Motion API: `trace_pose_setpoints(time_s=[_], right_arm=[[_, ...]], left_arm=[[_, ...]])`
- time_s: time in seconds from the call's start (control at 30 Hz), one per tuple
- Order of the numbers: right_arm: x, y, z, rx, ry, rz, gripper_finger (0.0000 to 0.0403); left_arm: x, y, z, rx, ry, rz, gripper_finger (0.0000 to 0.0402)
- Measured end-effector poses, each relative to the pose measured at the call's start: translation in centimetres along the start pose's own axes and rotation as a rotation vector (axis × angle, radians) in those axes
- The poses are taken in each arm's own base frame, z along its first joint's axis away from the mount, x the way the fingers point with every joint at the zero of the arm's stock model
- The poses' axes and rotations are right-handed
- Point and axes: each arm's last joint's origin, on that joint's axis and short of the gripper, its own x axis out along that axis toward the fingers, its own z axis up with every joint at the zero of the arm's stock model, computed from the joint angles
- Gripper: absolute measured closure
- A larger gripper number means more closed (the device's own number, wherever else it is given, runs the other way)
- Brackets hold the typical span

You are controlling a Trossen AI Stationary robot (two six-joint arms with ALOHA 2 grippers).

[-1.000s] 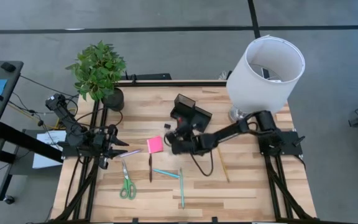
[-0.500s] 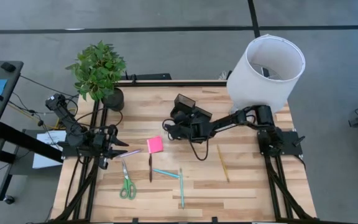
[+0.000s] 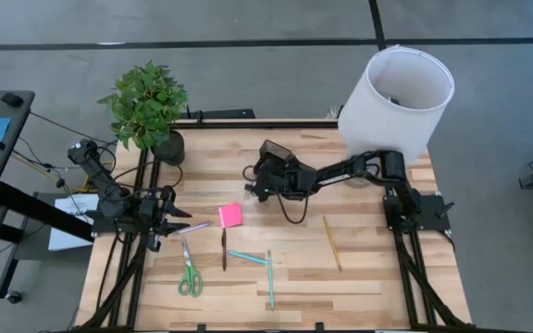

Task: Pick and place office supplies into organizer
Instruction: Put the orange eraser into the desk organizer, then put the left black binder clip into the desk organizer

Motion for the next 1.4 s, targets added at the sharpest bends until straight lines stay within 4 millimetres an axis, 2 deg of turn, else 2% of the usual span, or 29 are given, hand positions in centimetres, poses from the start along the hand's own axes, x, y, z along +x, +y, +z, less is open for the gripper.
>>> trace_pose_setpoints(time_s=[0.13,0.5,0.7,0.9,1.0,1.1,1.23,1.4], right_arm=[[0.1,-0.1,0.1,0.002,0.001,-0.003,0.0318],[-0.7,0.8,-0.1,-0.010,-0.025,0.014,0.0218],[-2.4,2.6,-0.2,-0.011,-0.068,0.084,0.0213],[-6.4,3.7,0.1,-0.062,-0.144,0.065,0.0244],[-9.4,4.0,0.5,-0.064,-0.173,0.117,0.0257],[-13.0,4.6,0.6,-0.064,-0.182,0.258,0.0266],[-17.8,5.3,-0.2,-0.050,-0.153,0.439,0.0271],[-22.9,6.1,-2.3,-0.061,-0.163,0.514,0.0269]], left_arm=[[0.0,0.0,0.0,0.000,0.001,-0.008,0.0288],[0.0,-0.1,0.0,0.000,0.003,-0.030,0.0288],[0.0,-0.1,0.0,-0.001,0.002,-0.029,0.0288],[0.0,-0.1,0.3,-0.020,-0.020,-0.032,0.0288],[0.0,-0.1,0.5,-0.037,-0.040,-0.034,0.0288],[0.0,-0.1,0.7,-0.038,-0.053,-0.031,0.0288],[0.0,0.0,0.6,-0.055,-0.051,0.039,0.0288],[0.4,0.1,-0.1,-0.032,-0.013,0.184,0.0288]])
